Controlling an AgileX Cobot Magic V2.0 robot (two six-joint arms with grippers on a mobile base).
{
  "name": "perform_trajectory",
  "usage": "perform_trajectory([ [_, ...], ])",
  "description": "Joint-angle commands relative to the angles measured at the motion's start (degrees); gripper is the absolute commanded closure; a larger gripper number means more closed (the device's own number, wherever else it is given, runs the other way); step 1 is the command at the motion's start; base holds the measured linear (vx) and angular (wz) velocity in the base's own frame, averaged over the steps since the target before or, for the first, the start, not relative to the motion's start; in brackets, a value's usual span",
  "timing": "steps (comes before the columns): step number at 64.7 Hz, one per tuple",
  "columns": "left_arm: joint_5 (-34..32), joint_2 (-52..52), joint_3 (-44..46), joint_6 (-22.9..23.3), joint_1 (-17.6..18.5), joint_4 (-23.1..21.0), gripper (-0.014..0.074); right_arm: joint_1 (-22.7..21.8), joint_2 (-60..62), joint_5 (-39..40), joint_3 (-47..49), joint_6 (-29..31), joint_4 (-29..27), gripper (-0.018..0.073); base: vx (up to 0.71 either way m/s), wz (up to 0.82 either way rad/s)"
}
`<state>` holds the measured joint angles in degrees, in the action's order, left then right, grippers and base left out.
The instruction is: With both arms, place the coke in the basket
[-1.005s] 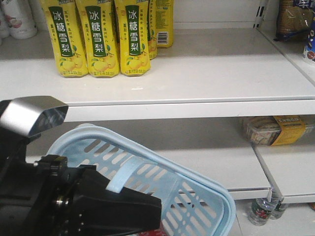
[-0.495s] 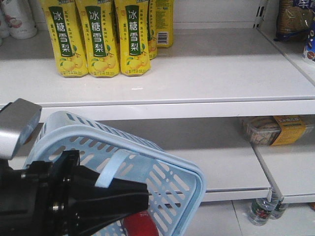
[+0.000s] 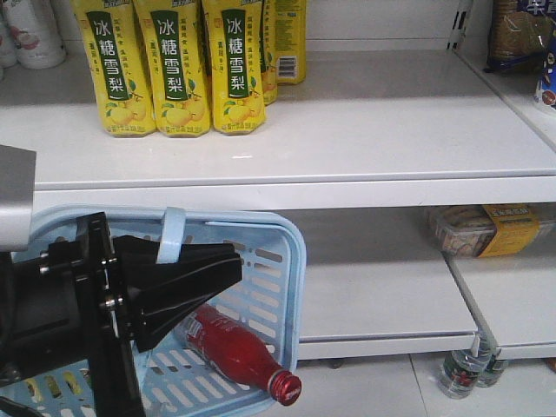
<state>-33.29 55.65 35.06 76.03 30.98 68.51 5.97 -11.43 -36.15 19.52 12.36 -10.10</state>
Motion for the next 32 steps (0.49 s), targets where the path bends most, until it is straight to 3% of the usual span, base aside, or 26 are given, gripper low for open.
perform_trajectory([
  [1, 1.54, -2.31, 0.68, -11.47, 0.02, -9.78, 0.0603, -0.16, -0.62, 4.02, 1.55, -0.05, -0.04, 0.0565, 0.0, 0.0],
  [9, 7.17, -4.19, -3.1, -16.75, 0.02, -22.02, 0.0603, -0.16, -0.62, 4.02, 1.55, -0.05, -0.04, 0.0565, 0.0, 0.0],
  [15, 11.51, -6.48, -5.93, -21.48, 0.02, -28.51, 0.0603, -0.16, -0.62, 4.02, 1.55, -0.05, -0.04, 0.0565, 0.0, 0.0],
  [23, 14.87, -9.77, -9.06, -28.69, 0.02, -32.66, 0.0603, -0.16, -0.62, 4.02, 1.55, -0.05, -0.04, 0.0565, 0.0, 0.0],
  [32, 16.88, -14.08, -12.62, -36.79, 0.02, -33.74, 0.0603, -0.16, -0.62, 4.02, 1.55, -0.05, -0.04, 0.0565, 0.0, 0.0],
])
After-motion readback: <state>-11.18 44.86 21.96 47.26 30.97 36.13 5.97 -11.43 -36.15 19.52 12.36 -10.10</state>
